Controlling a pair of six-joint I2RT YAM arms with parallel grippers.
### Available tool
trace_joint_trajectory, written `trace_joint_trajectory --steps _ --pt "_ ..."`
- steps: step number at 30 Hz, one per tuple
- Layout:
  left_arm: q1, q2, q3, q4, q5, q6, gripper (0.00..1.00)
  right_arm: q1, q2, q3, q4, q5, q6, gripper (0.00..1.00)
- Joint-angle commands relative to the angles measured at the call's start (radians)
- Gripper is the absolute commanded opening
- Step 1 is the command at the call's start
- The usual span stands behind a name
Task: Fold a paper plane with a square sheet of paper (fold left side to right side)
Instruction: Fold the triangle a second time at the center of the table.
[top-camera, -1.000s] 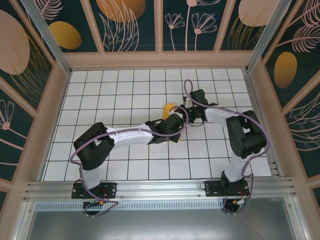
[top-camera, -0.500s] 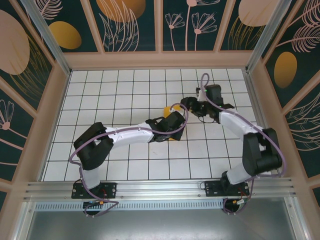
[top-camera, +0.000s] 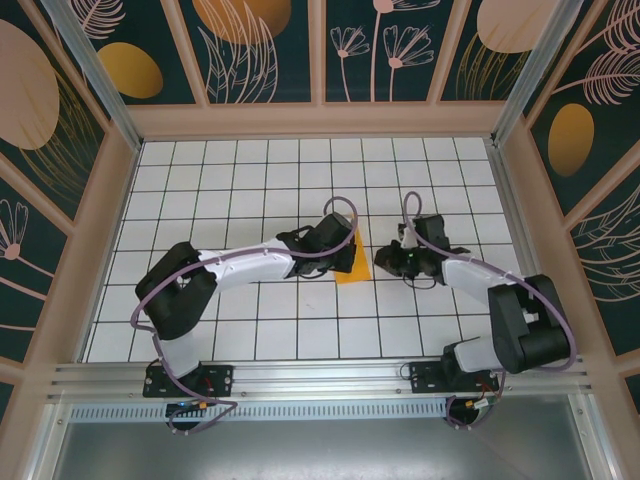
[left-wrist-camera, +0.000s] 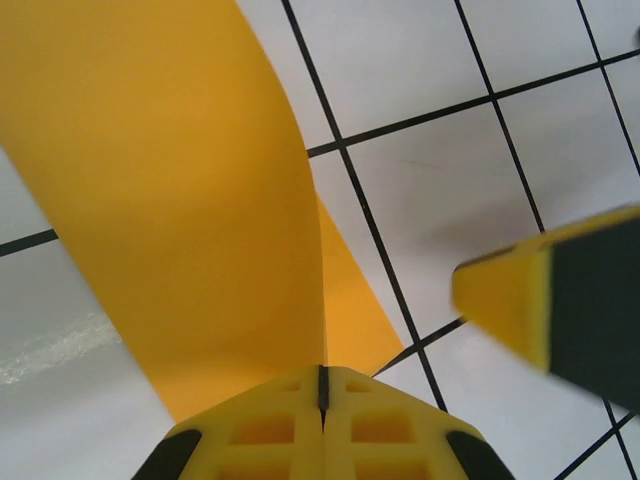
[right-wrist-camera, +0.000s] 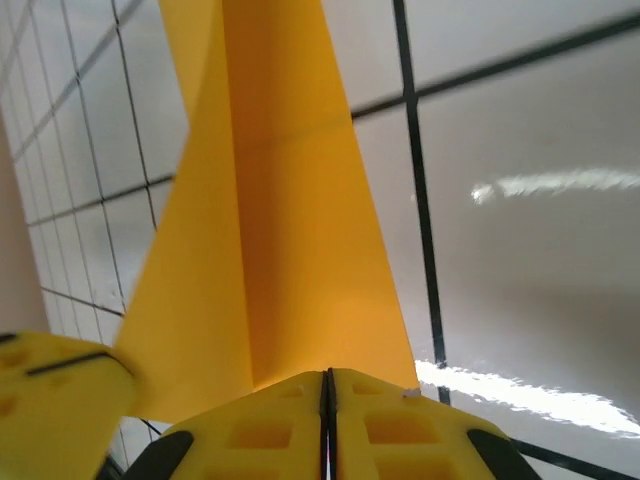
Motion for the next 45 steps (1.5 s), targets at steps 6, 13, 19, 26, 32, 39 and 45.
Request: trace_joint_trajectory --steps 6,13,19,26,32,39,45 --pt "0.015 -0.024 -0.020 0.014 0.030 -0.019 0.04 0.104 0.127 0.051 0.065 0.069 0.031 0.11" --pt "0.027 -0.004 -0.014 -0.005 0.008 0.030 0.04 0.123 0.188 0.099 -0.040 0.147 -0.010 0.11" --pt "0.047 0.013 -0.015 -0.014 -0.014 0.094 0.05 0.129 0.208 0.103 -0.091 0.176 -0.038 0.11" --pt "0.053 0.044 -0.006 -0.010 0.015 0.161 0.07 0.134 0.217 0.098 -0.090 0.174 -0.045 0.12" --pt "0.053 0.065 0.000 -0.019 -0.001 0.232 0.07 0.137 0.217 0.099 -0.091 0.171 -0.052 0.12" --pt "0.058 0.090 0.007 0.005 -0.047 0.267 0.06 0.139 0.217 0.098 -0.091 0.166 -0.053 0.12" --pt "0.068 0.110 0.002 0.042 -0.051 0.278 0.06 0.140 0.213 0.096 -0.096 0.166 -0.057 0.12"
